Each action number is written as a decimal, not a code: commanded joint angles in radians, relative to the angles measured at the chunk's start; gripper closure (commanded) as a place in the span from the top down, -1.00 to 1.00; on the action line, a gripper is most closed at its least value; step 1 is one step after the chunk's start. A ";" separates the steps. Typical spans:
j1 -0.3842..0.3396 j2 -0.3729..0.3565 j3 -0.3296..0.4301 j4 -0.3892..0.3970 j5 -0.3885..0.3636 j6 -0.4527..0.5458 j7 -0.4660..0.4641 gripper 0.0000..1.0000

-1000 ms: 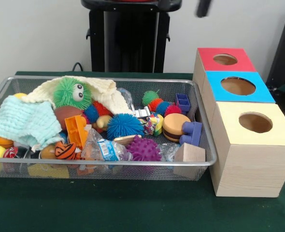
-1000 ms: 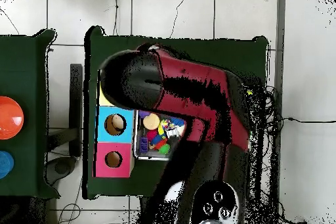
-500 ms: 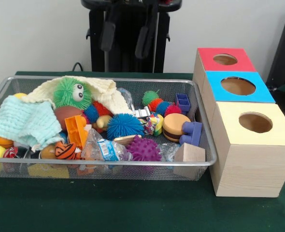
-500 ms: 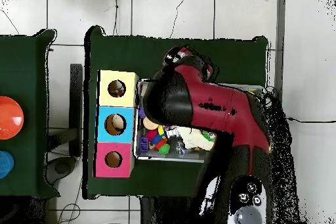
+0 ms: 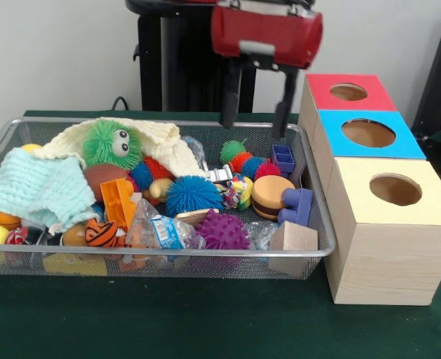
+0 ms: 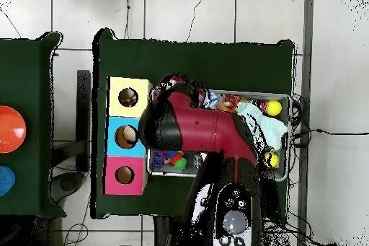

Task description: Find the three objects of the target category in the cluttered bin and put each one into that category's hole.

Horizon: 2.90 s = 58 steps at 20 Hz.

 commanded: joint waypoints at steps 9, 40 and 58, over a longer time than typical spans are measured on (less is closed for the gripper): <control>-0.148 0.054 0.204 0.206 -0.056 -0.102 0.015 1.00; -0.170 0.221 0.229 0.206 -0.026 -0.113 0.115 1.00; -0.152 0.145 0.190 0.332 0.067 -0.032 0.206 1.00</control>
